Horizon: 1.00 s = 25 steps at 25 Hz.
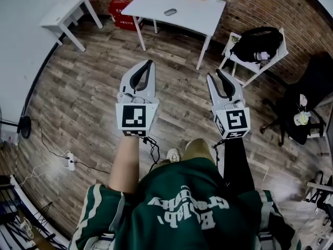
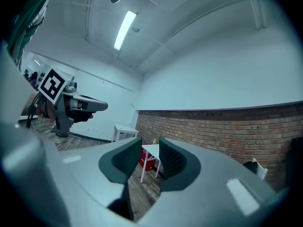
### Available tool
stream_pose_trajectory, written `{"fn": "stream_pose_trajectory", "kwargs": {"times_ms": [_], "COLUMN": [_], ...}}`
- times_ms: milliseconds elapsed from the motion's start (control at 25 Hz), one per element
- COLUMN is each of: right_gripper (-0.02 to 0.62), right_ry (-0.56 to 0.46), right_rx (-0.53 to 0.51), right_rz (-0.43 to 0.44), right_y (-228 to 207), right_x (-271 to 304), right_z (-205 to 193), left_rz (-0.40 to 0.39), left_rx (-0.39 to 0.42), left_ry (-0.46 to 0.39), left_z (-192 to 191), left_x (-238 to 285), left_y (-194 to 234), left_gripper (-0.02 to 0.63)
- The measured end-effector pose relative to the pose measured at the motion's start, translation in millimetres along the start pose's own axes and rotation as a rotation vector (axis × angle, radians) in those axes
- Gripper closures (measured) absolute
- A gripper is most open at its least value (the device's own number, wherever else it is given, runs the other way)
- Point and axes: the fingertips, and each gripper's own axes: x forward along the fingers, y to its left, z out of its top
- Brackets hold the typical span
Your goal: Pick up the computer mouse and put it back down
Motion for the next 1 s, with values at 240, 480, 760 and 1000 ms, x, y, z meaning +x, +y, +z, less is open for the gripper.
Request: {"fn": "stream_pose_trajectory", "kwargs": {"times_ms": [240, 480, 760, 1000], "right_gripper": [0.466, 0.466, 0.466, 0.461], "right_ry": [-0.002, -0.009, -0.007, -0.024], "right_rx": [0.012, 0.023, 0.024, 0.032], "right_rz": [-0.004, 0.013, 0.038, 0.058], "right_y": [-9, -23, -59, -108], "right_x": [8, 39, 100, 167], "right_z": [-4, -9, -24, -26], "left_rz": [-0.002, 0.015, 0.036, 0.062], "left_rx": [-0.015, -0.013, -0.007, 0.004], "left_ry": [0.007, 0.017, 0.034, 0.045], "left_z": [-6, -12, -25, -31], "left_x": [12, 40, 102, 174], "left_y": [-1, 11, 33, 54], "left_gripper": [0.598, 0.598, 0.600, 0.598]}}
